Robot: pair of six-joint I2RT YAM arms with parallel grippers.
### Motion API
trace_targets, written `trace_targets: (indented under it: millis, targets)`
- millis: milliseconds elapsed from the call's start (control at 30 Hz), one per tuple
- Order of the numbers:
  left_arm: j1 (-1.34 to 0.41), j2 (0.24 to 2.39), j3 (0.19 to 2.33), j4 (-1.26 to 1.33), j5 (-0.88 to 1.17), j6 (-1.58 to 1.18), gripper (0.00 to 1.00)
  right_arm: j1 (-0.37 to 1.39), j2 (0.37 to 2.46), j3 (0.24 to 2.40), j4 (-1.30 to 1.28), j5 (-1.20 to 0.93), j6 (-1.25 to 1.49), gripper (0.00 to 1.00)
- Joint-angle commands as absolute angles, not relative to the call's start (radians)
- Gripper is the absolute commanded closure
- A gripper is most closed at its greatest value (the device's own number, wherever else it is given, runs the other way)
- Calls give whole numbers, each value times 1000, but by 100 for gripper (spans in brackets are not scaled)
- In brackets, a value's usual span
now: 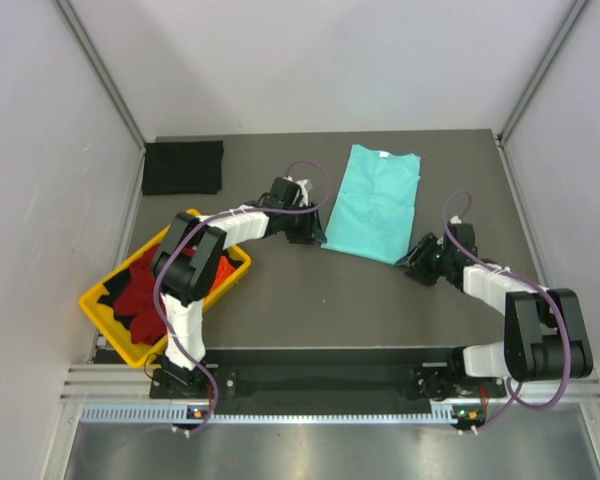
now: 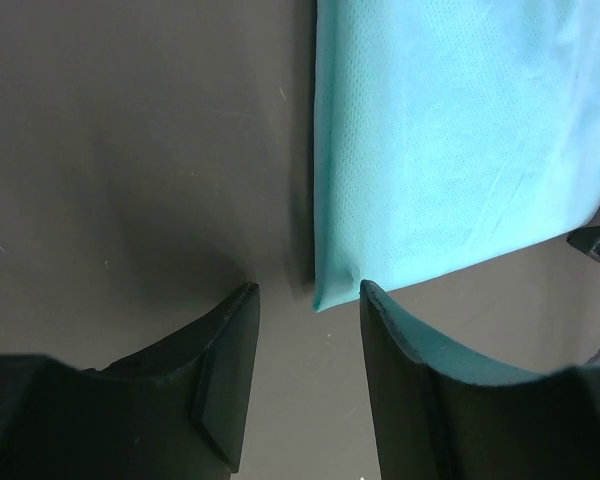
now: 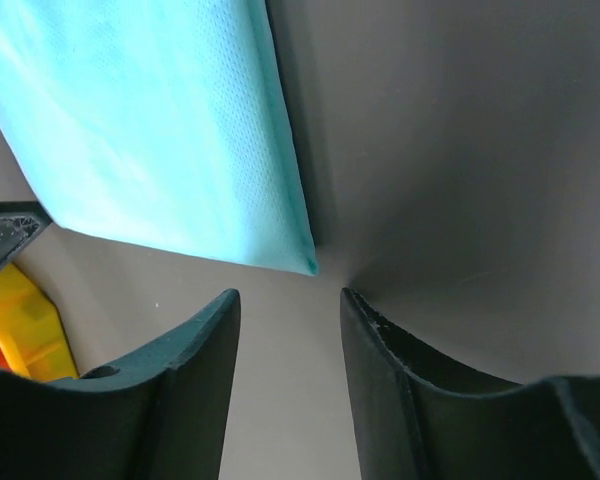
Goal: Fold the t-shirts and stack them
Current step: Fold the tshirt
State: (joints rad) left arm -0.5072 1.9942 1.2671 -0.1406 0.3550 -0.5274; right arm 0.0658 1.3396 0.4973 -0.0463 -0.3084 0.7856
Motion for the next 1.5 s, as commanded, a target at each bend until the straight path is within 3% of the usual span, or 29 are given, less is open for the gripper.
trace_targets:
  millis: [0,300,433,533,600,633,667,900,1367,1433,1467]
  targets:
    - [-514,1974,1238,-114,341,-537,50,77,1333,476,-8,-253,813,57]
    - [-518,1991,1247,-120,365,-561,57,77,1354,483,-8,-206,802,71]
    - [-520,2002,1259,-141,388,-575,70,75,1379,477,52,-215,795,78]
    - [-520,2000,1262,-137,399,-589,77,78,1400,479,77,-227,782,88]
    - [-520,1999,1264,-133,402,-594,85,78,1413,491,75,-232,767,100]
    - [-520,1996,1266,-135,405,-597,97,77,1416,495,68,-230,747,100]
    - [-520,1994,1264,-138,408,-598,100,77,1416,503,55,-229,735,100]
    - [-554,1930,1221,-189,375,-644,100,77,1329,535,-174,-203,631,100]
    - [-713,1709,973,-244,247,-747,100,77,1019,362,-363,-181,655,100]
    - [-715,1686,950,-223,238,-752,87,77,982,350,-365,-187,666,100]
    - [-716,1680,945,-192,233,-753,72,77,973,342,-367,-190,669,100]
